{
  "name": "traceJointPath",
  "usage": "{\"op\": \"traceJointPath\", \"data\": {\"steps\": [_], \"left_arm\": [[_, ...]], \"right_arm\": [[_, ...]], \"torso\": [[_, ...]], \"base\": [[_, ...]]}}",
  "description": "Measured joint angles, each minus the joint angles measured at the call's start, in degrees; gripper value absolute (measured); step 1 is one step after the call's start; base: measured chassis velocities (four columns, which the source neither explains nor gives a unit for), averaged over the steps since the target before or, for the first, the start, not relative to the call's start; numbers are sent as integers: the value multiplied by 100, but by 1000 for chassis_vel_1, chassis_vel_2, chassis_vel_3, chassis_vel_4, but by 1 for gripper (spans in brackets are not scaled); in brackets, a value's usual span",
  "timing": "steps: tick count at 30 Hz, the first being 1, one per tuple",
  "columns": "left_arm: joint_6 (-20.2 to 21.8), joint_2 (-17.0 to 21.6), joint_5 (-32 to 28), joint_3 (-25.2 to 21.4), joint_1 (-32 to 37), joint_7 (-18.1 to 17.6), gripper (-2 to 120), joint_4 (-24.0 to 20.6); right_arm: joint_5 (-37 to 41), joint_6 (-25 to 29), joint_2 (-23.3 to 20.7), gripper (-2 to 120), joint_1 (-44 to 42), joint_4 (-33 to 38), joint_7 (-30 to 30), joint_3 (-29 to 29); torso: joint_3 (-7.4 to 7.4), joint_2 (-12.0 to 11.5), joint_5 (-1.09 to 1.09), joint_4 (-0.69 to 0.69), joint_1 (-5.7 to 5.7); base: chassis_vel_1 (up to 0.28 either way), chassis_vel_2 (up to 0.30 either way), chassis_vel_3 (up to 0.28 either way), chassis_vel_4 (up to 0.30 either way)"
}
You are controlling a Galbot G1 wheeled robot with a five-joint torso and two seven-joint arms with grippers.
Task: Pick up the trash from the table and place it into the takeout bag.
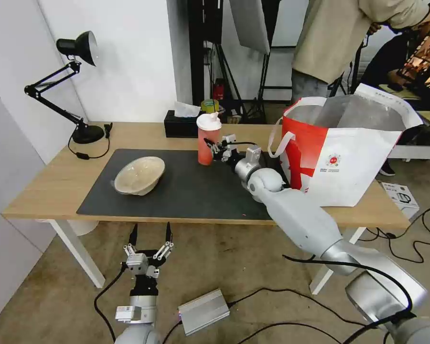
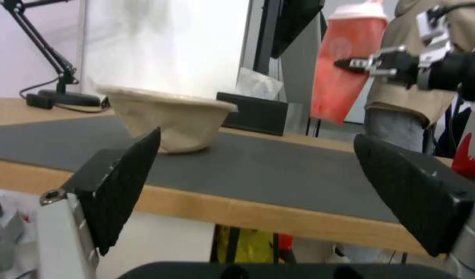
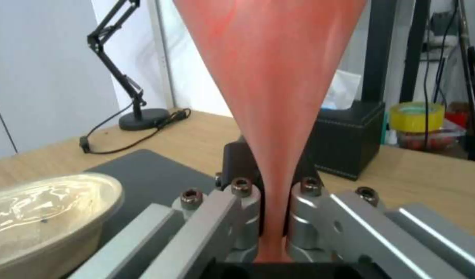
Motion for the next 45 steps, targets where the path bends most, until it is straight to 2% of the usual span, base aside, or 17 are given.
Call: {"op": "traceJointPath", "data": {"steps": [23, 34, 38, 45], "left_arm": [[-12, 140, -58, 109, -82, 7, 100, 191], [-2, 136, 9, 143, -44, 14, 100, 249], [-1, 137, 75, 150, 43, 16, 100, 229], [-5, 186, 91, 146, 105, 20, 100, 193]], "right_arm": [[819, -161, -1075, 2, 130, 2121, 500, -82], [1144, -190, -1591, 2, 275, 2649, 634, 57], [1288, -191, -1952, 2, 274, 2931, 657, 234], [1417, -191, -2333, 2, 331, 3188, 666, 403]], "torso": [[0, 0, 0, 0, 0], [0, 0, 0, 0, 0], [0, 0, 1, 0, 0], [-1, 0, 1, 0, 0]], "base": [[0, 0, 0, 0], [0, 0, 0, 0], [0, 0, 0, 0], [0, 0, 0, 0]]}}
